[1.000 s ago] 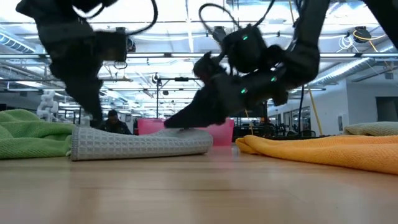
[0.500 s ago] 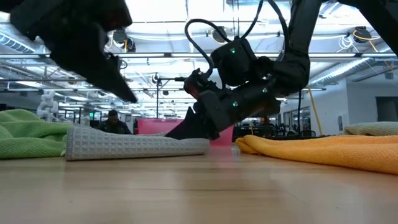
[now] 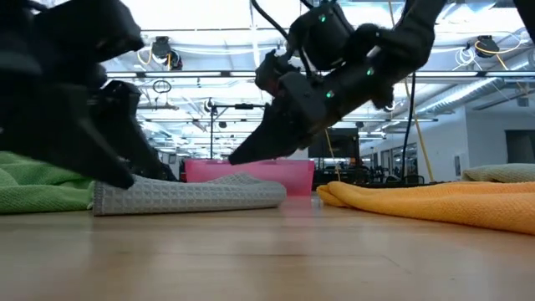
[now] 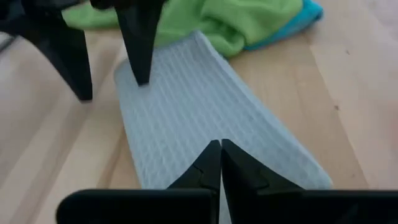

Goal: Fold microfiber towels
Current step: Stack the folded gray towel on top of the folded light green towel in the red bin

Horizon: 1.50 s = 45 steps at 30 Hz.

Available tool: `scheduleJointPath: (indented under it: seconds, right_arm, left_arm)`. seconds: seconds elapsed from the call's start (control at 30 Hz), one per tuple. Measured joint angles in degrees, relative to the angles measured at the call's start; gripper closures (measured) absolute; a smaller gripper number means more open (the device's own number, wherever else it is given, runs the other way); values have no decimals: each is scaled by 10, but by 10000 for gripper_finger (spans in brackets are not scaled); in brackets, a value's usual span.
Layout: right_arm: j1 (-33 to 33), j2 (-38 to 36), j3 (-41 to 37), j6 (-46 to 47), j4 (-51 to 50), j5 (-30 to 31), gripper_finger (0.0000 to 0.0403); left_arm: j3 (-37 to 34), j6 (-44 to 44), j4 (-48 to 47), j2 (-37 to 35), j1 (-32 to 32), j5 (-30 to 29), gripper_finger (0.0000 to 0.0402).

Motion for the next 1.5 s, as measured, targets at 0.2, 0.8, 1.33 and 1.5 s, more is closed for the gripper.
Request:
scheduleJointPath:
  seconds: [0.2, 0.8, 1.33, 1.5]
  right_arm:
    - [34, -37, 0, 16, -78, 61, 396]
    - [79, -62, -20, 62, -90, 145, 304]
    - [86, -62, -23, 34, -52, 150, 287]
    - [92, -62, -23, 5, -30, 198, 285]
  left_arm:
    - [0, -14, 1, 31, -31, -49, 119]
    - [-8, -25, -36, 54, -60, -113, 119]
    - [-4, -22, -53, 84, -16, -84, 362]
    - [-3, 18, -82, 22, 3, -81, 368]
